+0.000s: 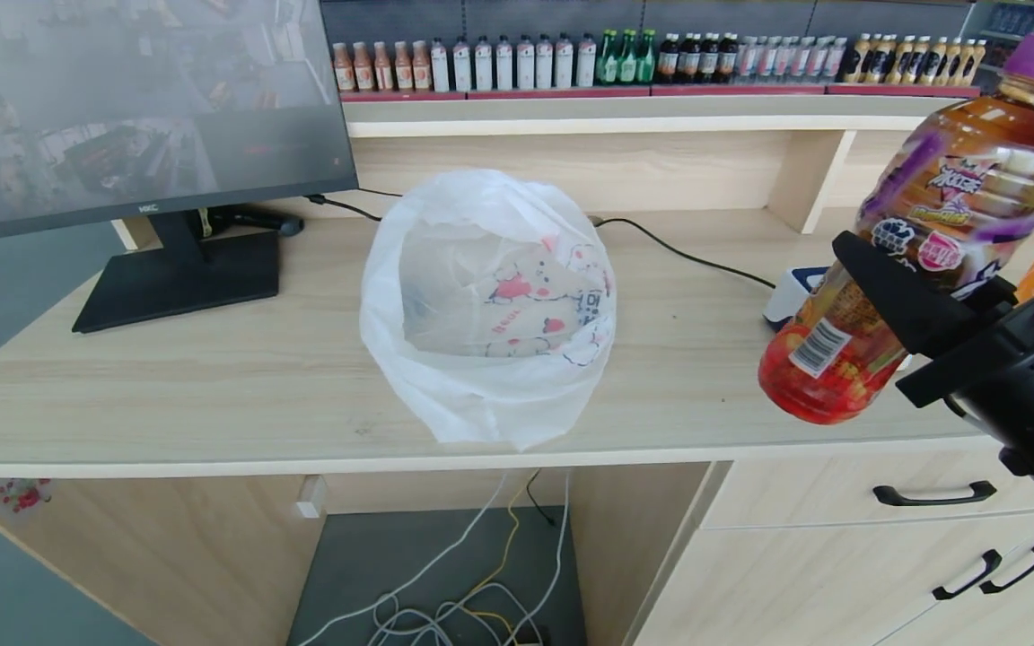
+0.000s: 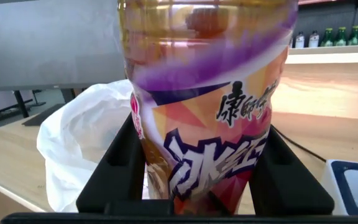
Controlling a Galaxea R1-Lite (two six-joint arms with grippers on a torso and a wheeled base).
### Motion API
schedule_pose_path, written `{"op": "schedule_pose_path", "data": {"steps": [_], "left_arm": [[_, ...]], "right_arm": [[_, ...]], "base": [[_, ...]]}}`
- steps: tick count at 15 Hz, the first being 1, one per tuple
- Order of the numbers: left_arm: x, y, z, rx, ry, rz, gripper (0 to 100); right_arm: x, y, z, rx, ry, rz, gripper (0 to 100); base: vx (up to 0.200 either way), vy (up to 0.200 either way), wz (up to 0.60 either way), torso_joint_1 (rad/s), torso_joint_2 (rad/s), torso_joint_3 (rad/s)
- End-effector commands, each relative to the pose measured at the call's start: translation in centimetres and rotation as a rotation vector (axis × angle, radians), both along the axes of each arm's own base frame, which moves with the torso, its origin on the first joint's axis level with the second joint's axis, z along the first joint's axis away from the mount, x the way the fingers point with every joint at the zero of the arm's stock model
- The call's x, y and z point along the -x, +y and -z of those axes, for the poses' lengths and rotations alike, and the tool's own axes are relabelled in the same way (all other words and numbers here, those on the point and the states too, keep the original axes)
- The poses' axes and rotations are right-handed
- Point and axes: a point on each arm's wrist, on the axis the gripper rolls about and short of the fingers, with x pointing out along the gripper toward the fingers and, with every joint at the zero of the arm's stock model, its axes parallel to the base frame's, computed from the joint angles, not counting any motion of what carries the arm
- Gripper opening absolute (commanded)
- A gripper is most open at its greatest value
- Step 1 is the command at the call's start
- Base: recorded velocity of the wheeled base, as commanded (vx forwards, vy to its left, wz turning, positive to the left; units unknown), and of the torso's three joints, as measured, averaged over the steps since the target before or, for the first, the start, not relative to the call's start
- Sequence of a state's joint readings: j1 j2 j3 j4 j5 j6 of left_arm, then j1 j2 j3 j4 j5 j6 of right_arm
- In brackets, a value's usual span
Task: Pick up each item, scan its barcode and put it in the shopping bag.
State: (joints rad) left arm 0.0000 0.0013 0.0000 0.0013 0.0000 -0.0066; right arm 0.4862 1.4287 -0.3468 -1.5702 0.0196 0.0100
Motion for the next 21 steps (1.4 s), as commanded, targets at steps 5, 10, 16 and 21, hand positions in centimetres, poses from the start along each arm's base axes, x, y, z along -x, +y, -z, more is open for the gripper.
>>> {"op": "schedule_pose_path", "data": {"steps": [5, 10, 16, 21], "left_arm": [[0.0, 0.0, 0.0, 0.0, 0.001, 0.0, 100], [0.0, 0.0, 0.0, -0.004, 0.001, 0.0, 100], [0.0, 0.0, 0.0, -0.004, 0.001, 0.0, 100], [0.0, 0.0, 0.0, -0.004, 0.001, 0.0, 100]], "right_arm": [[0.0, 0.1, -0.1, 0.005, -0.009, -0.018, 0], [-2.2, 1.2, -1.4, -0.003, -0.056, -0.006, 0], [-7.3, 4.4, -2.9, -0.01, -0.109, -0.01, 0], [-9.8, 8.0, -2.1, -0.008, -0.099, -0.066, 0]], "base": [[0.0, 0.2, 0.0, 0.0, 0.0, 0.002], [0.0, 0.04, 0.0, 0.0, 0.0, 0.0], [0.0, 0.0, 0.0, 0.0, 0.0, 0.0], [0.0, 0.0, 0.0, 0.0, 0.0, 0.0]]}}
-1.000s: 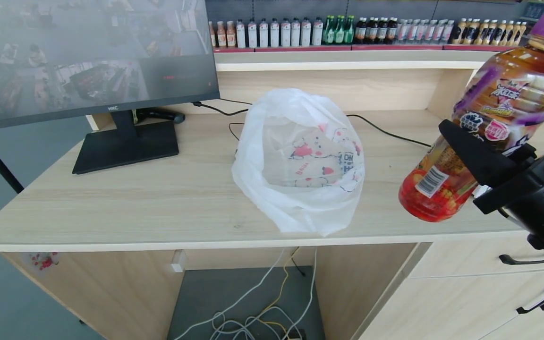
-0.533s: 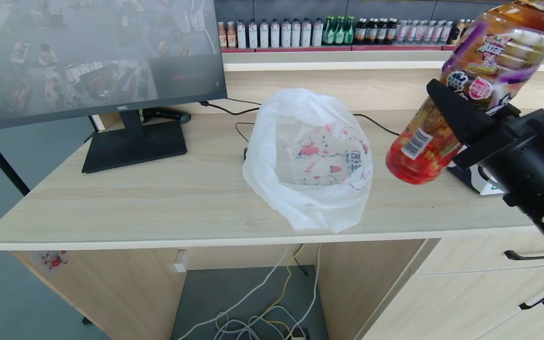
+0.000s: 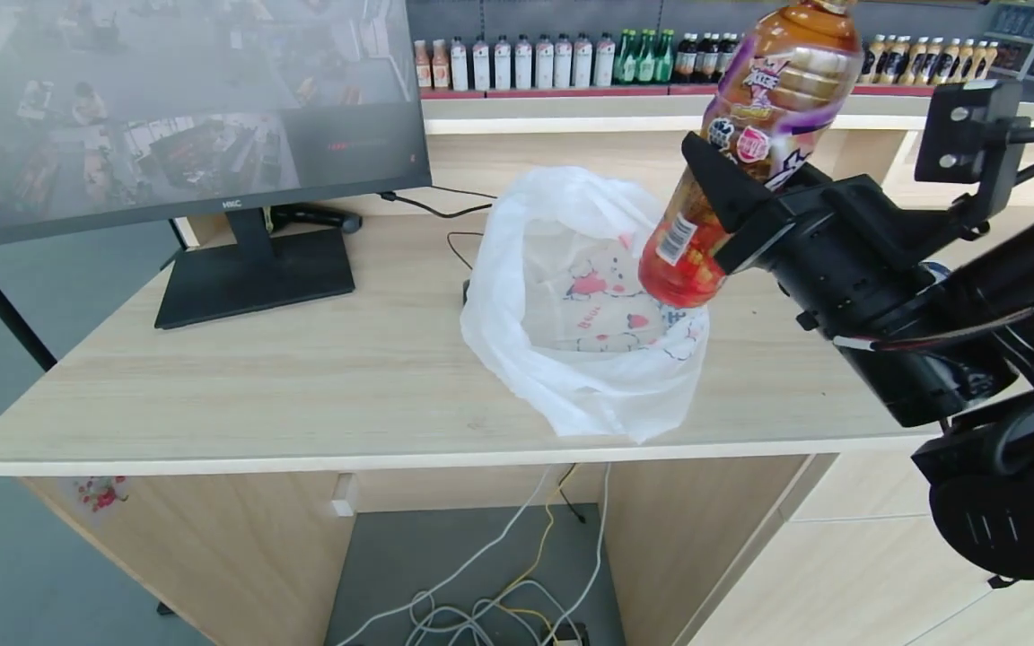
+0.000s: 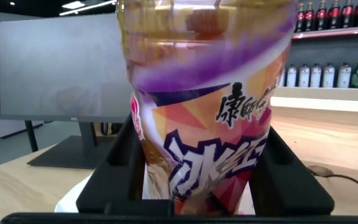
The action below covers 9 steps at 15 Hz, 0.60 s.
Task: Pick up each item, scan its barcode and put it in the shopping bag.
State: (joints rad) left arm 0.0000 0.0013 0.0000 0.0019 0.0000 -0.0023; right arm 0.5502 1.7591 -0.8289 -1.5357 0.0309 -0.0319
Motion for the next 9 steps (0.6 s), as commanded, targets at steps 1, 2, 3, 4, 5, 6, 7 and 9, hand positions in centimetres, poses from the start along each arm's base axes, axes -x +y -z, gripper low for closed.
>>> {"op": "schedule_pose_path", "data": {"steps": [1, 2, 3, 4, 5, 6, 7, 9], "left_arm": [[0.0, 0.0, 0.0, 0.001, 0.0, 0.0, 100], [0.0, 0.0, 0.0, 0.001, 0.0, 0.0, 100], [0.0, 0.0, 0.0, 0.001, 0.0, 0.0, 100], [0.0, 0.0, 0.0, 0.001, 0.0, 0.0, 100], [0.0, 0.0, 0.0, 0.001, 0.0, 0.0, 100], [0.0, 0.0, 0.0, 0.001, 0.0, 0.0, 100], [0.0, 0.0, 0.0, 0.001, 0.0, -0.002, 100], [0.0, 0.0, 0.0, 0.001, 0.0, -0.002, 100]], "right_arm": [[-1.7, 1.6, 1.0, 0.011, 0.016, -0.015, 0], [-2.2, 1.9, 1.3, 0.012, 0.019, -0.015, 0], [-2.6, 2.1, 1.2, 0.005, 0.013, -0.016, 0], [-2.7, 2.2, 1.3, 0.006, 0.014, -0.016, 0], [-2.9, 2.6, 1.7, 0.015, 0.027, -0.023, 0], [-3.1, 2.7, 2.0, 0.02, 0.034, -0.023, 0], [-3.8, 3.2, 2.5, 0.027, 0.042, -0.024, 0], [-4.6, 4.0, 3.1, 0.034, 0.054, -0.026, 0]], "base": [[0.0, 0.0, 0.0, 0.0, 0.0, 0.0], [0.0, 0.0, 0.0, 0.0, 0.0, 0.0], [0.0, 0.0, 0.0, 0.0, 0.0, 0.0], [0.0, 0.0, 0.0, 0.0, 0.0, 0.0], [0.0, 0.0, 0.0, 0.0, 0.0, 0.0], [0.0, 0.0, 0.0, 0.0, 0.0, 0.0], [0.0, 0.0, 0.0, 0.0, 0.0, 0.0], [0.0, 0.0, 0.0, 0.0, 0.0, 0.0]]}}
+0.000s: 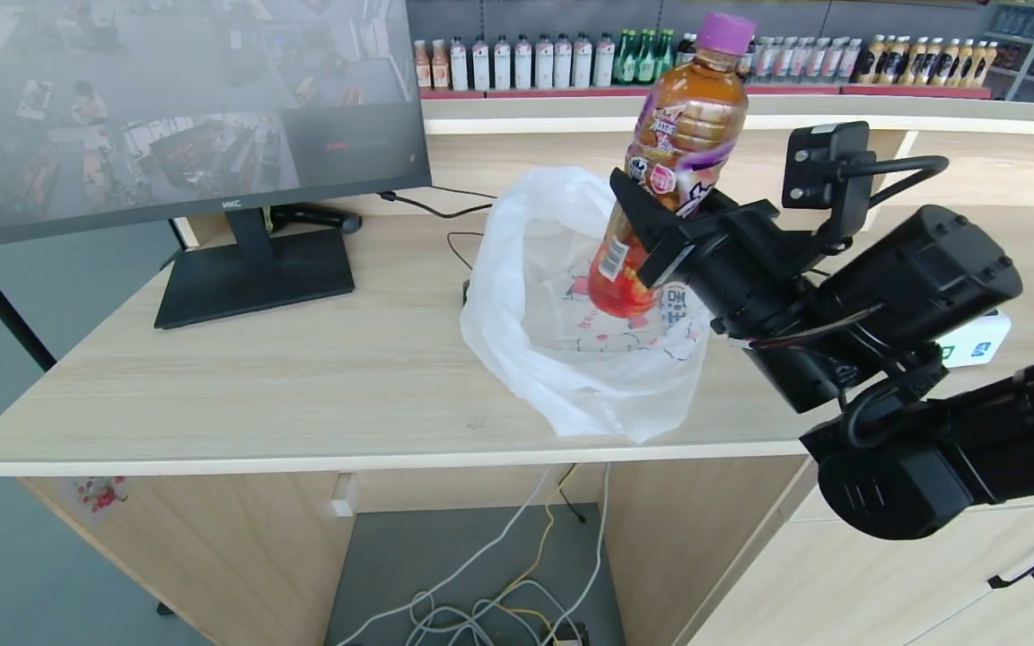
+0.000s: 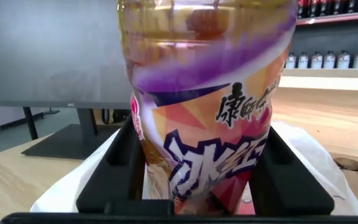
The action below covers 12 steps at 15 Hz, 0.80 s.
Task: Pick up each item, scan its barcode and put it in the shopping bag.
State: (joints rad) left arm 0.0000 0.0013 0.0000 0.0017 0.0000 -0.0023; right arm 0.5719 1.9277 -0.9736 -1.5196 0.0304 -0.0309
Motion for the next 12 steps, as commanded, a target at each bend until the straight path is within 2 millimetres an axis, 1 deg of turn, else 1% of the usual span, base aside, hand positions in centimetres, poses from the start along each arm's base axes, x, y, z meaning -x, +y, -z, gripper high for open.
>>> {"op": "schedule_pose_path", "data": {"steps": [1, 2, 5, 7, 8, 10, 11, 12], "left_arm": [[0.0, 0.0, 0.0, 0.001, 0.0, 0.0, 100], [0.0, 0.0, 0.0, 0.001, 0.0, 0.0, 100], [0.0, 0.0, 0.0, 0.001, 0.0, 0.0, 100], [0.0, 0.0, 0.0, 0.001, 0.0, 0.0, 100], [0.0, 0.0, 0.0, 0.001, 0.0, 0.0, 100], [0.0, 0.0, 0.0, 0.001, 0.0, 0.0, 100], [0.0, 0.0, 0.0, 0.001, 0.0, 0.0, 100], [0.0, 0.0, 0.0, 0.001, 0.0, 0.0, 100]], "right_arm": [[-1.0, 1.0, 1.2, 0.024, 0.031, -0.008, 0], [-1.1, 1.0, 1.2, 0.036, 0.052, -0.007, 0], [-2.6, 0.7, -0.3, 0.032, 0.052, 0.013, 0], [-3.1, 1.1, -1.7, 0.04, 0.061, 0.013, 0], [-3.4, 1.3, -2.1, 0.048, 0.074, 0.011, 0], [-3.7, 1.6, -2.4, 0.061, 0.096, 0.011, 0], [-4.3, 2.1, -2.5, 0.069, 0.099, 0.016, 0], [-4.7, 2.4, -2.1, 0.072, 0.104, 0.016, 0]], "base": [[0.0, 0.0, 0.0, 0.0, 0.0, 0.0], [0.0, 0.0, 0.0, 0.0, 0.0, 0.0], [0.0, 0.0, 0.0, 0.0, 0.0, 0.0], [0.0, 0.0, 0.0, 0.0, 0.0, 0.0], [0.0, 0.0, 0.0, 0.0, 0.0, 0.0], [0.0, 0.0, 0.0, 0.0, 0.0, 0.0], [0.0, 0.0, 0.0, 0.0, 0.0, 0.0], [0.0, 0.0, 0.0, 0.0, 0.0, 0.0]]}}
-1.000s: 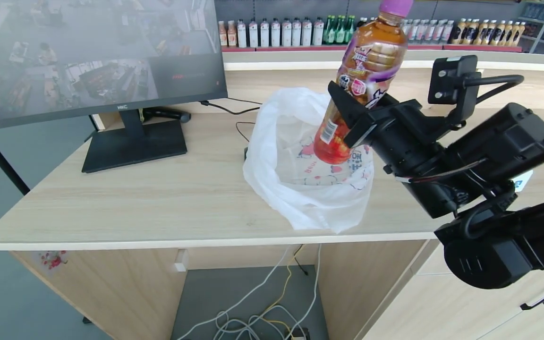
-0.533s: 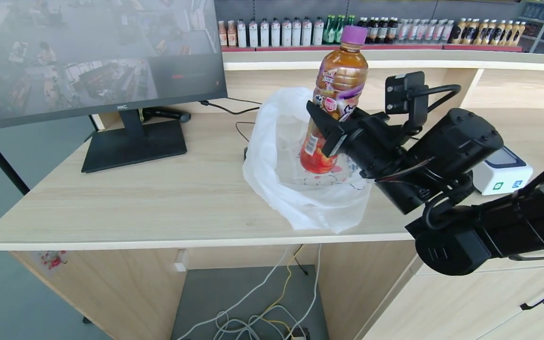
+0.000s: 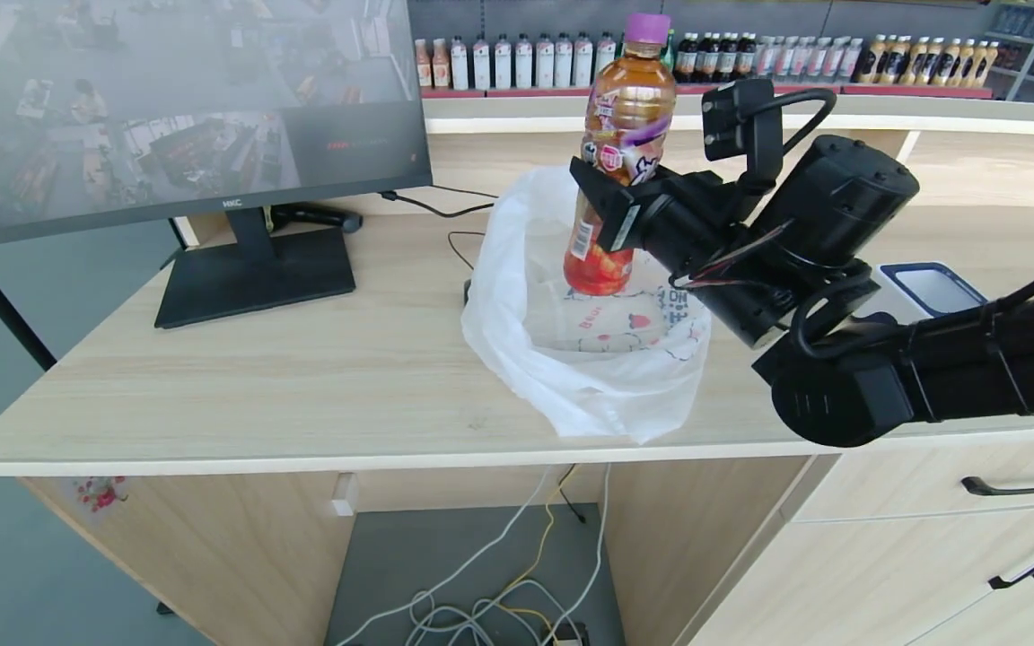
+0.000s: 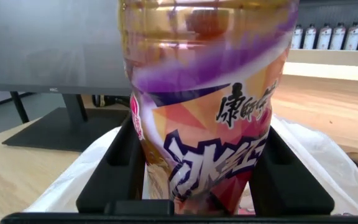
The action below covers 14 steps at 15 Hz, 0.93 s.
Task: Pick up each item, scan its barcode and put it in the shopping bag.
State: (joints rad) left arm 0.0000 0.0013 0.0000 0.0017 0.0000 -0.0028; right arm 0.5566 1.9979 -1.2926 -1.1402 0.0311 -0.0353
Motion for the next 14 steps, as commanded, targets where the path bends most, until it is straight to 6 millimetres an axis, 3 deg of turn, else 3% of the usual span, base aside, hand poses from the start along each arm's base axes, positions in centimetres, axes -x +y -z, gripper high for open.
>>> {"op": "schedule_pose_path", "data": {"steps": [1, 7, 14], "left_arm": [[0.0, 0.0, 0.0, 0.0, 0.0, 0.0, 100], [0.0, 0.0, 0.0, 0.0, 0.0, 0.0, 100], [0.0, 0.0, 0.0, 0.0, 0.0, 0.0, 100]], "right_arm": [[-0.9, 0.6, 0.7, 0.005, 0.006, 0.001, 0], [-3.7, 2.2, 1.7, -0.007, 0.011, 0.023, 0], [-5.6, 2.0, 4.1, 0.018, 0.07, 0.069, 0]], "base": [[0.0, 0.0, 0.0, 0.0, 0.0, 0.0], [0.0, 0.0, 0.0, 0.0, 0.0, 0.0], [0.0, 0.0, 0.0, 0.0, 0.0, 0.0]]}}
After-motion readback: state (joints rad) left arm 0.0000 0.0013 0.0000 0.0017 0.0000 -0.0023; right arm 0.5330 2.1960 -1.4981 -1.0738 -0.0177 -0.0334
